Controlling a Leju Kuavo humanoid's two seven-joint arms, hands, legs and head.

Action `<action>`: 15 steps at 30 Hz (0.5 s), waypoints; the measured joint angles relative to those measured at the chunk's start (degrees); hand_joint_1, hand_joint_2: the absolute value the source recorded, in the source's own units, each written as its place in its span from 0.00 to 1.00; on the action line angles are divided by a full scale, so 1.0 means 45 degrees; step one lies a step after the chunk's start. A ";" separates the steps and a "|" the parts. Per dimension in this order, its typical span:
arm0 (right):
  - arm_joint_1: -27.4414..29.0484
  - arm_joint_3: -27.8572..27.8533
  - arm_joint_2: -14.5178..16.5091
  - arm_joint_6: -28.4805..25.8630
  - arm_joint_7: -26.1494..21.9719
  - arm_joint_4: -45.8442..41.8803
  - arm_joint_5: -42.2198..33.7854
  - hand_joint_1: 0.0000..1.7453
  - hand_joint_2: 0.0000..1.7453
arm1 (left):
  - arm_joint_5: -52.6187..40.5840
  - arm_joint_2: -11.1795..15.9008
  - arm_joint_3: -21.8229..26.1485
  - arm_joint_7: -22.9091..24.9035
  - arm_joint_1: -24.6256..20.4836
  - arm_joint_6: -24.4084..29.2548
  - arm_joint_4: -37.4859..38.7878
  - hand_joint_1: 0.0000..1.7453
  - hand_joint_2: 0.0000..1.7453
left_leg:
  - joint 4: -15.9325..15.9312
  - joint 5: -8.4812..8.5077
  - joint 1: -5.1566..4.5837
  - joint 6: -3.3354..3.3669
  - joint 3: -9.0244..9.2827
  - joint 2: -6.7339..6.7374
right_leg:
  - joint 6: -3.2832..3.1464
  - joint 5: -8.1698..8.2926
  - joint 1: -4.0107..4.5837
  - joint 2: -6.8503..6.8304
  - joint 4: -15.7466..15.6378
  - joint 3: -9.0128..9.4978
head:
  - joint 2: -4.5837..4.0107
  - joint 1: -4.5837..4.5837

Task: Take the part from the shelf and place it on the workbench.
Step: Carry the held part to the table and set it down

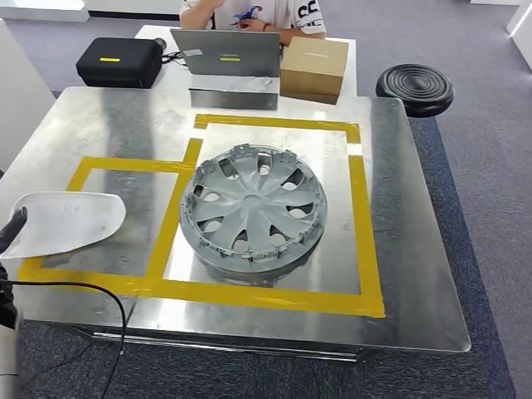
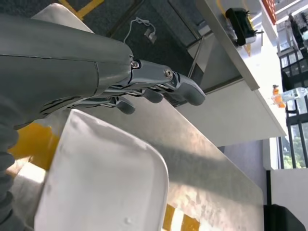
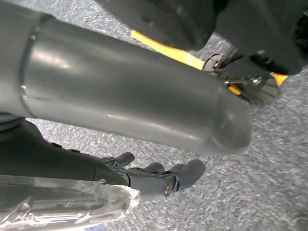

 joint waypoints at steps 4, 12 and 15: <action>-0.0004 0.0001 -0.0004 0.0000 0.0017 0.0002 0.0000 0.00 0.00 | -0.0005 0.0095 -0.0034 0.0057 -0.0119 0.0039 0.0213 0.00 1.00 | 0.0643 -0.0473 0.0037 -0.0260 -0.0298 0.0018 | -0.0288 0.0108 -0.0072 -0.0002 -0.0095 -0.0007 | 0.0000 -0.0038; 0.0002 0.0001 -0.0005 -0.0001 0.0013 0.0001 -0.0006 0.00 0.00 | -0.0098 0.0133 -0.0095 0.0061 -0.0251 0.0033 0.0629 0.00 0.00 | 0.1305 -0.0293 0.0062 -0.0347 -0.0612 0.0044 | -0.0302 0.0084 -0.0061 -0.0010 -0.0063 -0.0001 | 0.0000 -0.0075; -0.0002 0.0001 -0.0009 -0.0005 0.0024 0.0000 -0.0010 0.00 0.00 | -0.0022 0.0083 -0.0121 0.0049 -0.0325 -0.0008 0.0634 0.00 0.00 | 0.0075 -0.0029 0.0029 -0.0191 -0.0068 0.0018 | -0.0135 0.0069 0.0022 0.0007 -0.0009 -0.0079 | 0.0000 -0.0056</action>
